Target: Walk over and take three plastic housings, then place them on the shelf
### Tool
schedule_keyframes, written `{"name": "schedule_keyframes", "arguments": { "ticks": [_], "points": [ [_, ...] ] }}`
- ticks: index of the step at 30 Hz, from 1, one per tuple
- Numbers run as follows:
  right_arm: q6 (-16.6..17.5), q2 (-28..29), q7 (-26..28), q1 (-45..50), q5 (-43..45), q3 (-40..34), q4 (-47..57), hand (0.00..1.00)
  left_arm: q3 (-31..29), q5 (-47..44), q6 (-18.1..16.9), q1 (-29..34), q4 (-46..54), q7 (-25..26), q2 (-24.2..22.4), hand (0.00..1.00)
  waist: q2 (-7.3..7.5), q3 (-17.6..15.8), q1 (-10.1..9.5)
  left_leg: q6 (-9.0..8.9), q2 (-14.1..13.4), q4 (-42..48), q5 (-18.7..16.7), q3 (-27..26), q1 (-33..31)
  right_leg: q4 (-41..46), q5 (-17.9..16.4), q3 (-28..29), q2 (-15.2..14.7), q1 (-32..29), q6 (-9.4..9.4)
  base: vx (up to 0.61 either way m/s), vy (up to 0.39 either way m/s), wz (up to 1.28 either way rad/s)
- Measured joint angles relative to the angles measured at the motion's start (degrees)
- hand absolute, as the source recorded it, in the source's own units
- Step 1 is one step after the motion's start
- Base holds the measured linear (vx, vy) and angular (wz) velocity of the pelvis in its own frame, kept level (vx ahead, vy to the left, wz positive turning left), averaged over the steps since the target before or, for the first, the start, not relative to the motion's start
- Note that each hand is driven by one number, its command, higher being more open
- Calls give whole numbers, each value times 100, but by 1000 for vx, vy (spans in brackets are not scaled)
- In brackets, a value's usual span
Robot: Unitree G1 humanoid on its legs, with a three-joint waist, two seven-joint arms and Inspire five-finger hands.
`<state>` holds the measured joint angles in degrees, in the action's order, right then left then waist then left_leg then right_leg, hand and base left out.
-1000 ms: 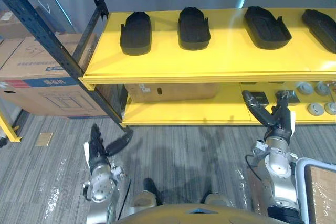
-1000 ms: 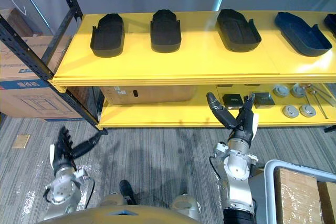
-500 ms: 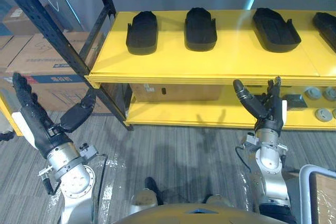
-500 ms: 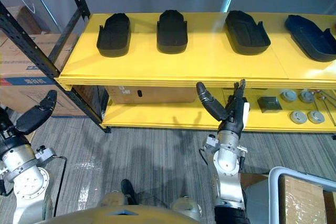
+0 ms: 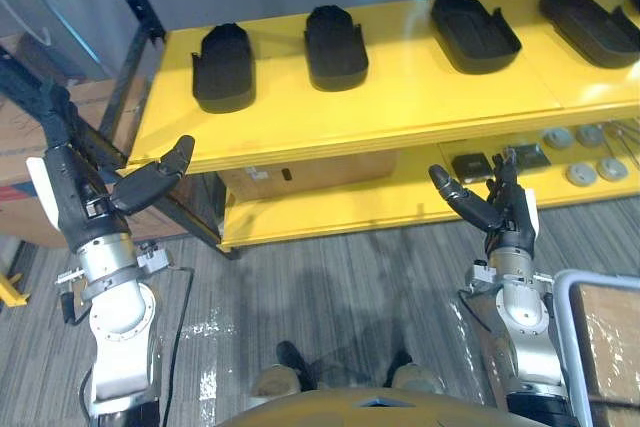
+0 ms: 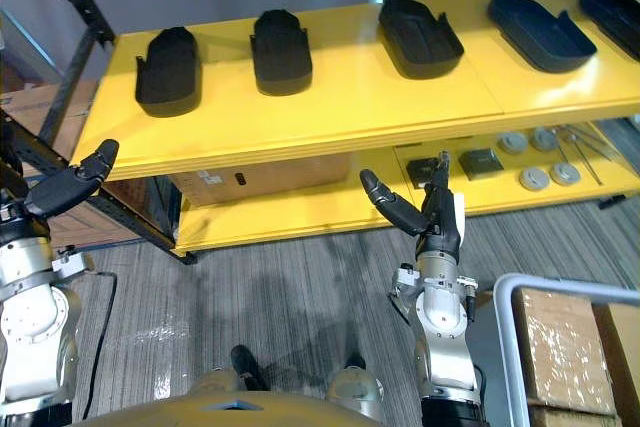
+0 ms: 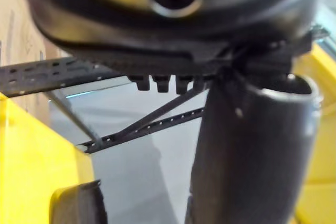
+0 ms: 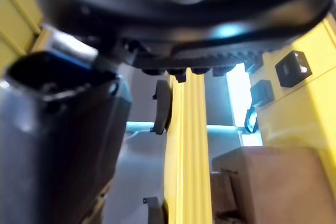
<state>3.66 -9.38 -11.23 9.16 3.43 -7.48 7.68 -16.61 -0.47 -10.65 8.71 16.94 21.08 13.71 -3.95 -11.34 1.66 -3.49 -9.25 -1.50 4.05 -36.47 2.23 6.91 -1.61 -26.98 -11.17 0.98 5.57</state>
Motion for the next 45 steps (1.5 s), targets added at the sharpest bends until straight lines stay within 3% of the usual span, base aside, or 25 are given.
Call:
{"name": "schedule_keyframes", "arguments": {
  "ticks": [3, 5, 8, 13, 17, 20, 24, 32, 45],
  "points": [
    [17, -89, -1070, -121, -828, -25, 4, 100, 4, 4, 105, -528, -870, 318, 144, 100, -14, -53, 56, 27, -32, 195, -93, -220, -192, 96, 52, 238, -18, -340, -27, -34, 34, -36],
    [54, -281, -1732, -280, -996, -230, 113, 100, 4, -94, 115, -892, -1343, 511, 222, 100, -4, -310, 137, 59, -47, 393, -203, -317, -212, 216, 53, 381, -60, -429, -29, -37, 47, -29],
    [236, -447, -2166, -410, -996, -718, 288, 100, 4, -189, 216, -1230, -1612, 602, 458, 100, 11, -520, 205, 93, -144, 744, -382, -480, -408, 332, 79, 600, -83, -688, -43, -55, 41, -30],
    [398, -444, -2105, -213, -981, -1004, 302, 100, 1, -192, 364, -1798, -2006, 649, 949, 100, 35, -790, 349, 109, -210, 954, -489, -625, -526, 487, 81, 795, -93, -927, -54, -33, 14, -18],
    [621, -442, -1940, -124, -981, -988, 302, 100, 0, -222, 426, -2544, -2540, 746, 1363, 100, 56, -1179, 347, 130, -239, 1051, -497, -712, -603, 723, 41, 917, -126, -1156, -108, -60, 6, -11],
    [733, -442, -1908, -127, -983, -968, 302, 100, 1, -377, 452, -2891, -2938, 755, 1587, 100, 72, -1288, 346, 153, -245, 1115, -500, -738, -717, 858, 15, 971, -155, -1339, -129, -52, 2, -5],
    [810, -442, -1909, -174, -982, -848, 302, 100, 4, -394, 607, -3488, -3551, 827, 2036, 100, 276, -1524, 350, 206, -250, 1211, -478, -746, -922, 1129, -44, 1021, -222, -1649, -178, -54, -11, 0],
    [928, -442, -1915, -384, -976, -499, 163, 100, 197, -374, 936, -4312, -4377, 1252, 2538, 100, 559, -1672, 334, 258, -309, 1469, -499, -683, -1279, 1548, -173, 1107, -308, -2081, -230, -42, -20, 5],
    [936, -441, -2033, -584, -972, -243, -146, 100, 281, -351, 1227, -5037, -4914, 2344, 2740, 100, 706, -1743, 511, 303, -441, 1745, -532, -658, -1597, 1822, -227, 1168, -307, -2438, -280, -27, -14, 1]
  ]
}}
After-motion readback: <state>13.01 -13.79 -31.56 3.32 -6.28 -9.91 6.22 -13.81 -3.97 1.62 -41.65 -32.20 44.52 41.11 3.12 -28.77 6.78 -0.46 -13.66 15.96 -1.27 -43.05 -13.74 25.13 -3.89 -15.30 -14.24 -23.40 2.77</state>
